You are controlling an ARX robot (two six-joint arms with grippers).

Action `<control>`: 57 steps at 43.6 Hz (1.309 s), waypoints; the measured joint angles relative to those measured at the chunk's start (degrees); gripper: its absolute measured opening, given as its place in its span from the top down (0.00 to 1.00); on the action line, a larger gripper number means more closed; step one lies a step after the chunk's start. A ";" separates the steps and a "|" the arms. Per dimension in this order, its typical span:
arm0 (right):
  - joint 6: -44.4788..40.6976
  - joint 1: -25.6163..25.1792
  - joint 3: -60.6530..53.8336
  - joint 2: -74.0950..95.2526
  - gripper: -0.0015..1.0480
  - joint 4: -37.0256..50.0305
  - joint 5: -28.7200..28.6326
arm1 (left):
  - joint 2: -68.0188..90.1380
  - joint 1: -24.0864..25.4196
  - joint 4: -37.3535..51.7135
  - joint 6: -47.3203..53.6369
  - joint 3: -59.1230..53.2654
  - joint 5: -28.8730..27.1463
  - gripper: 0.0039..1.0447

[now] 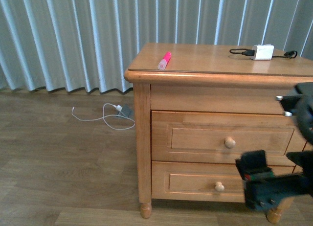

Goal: Place pink marker in drawer with both arms

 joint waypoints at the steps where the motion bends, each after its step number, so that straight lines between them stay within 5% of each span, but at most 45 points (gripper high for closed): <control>1: 0.46 0.44 1.97 2.64 0.08 0.04 0.81 | 0.00 0.00 0.00 0.00 0.00 0.00 0.06; 30: 5.16 0.33 35.43 33.75 0.08 -1.64 10.78 | 0.00 0.00 0.00 0.00 0.00 0.00 0.06; 57: 2.86 -2.32 38.88 40.68 0.08 0.42 10.82 | 0.00 0.00 0.00 0.00 0.00 0.00 0.06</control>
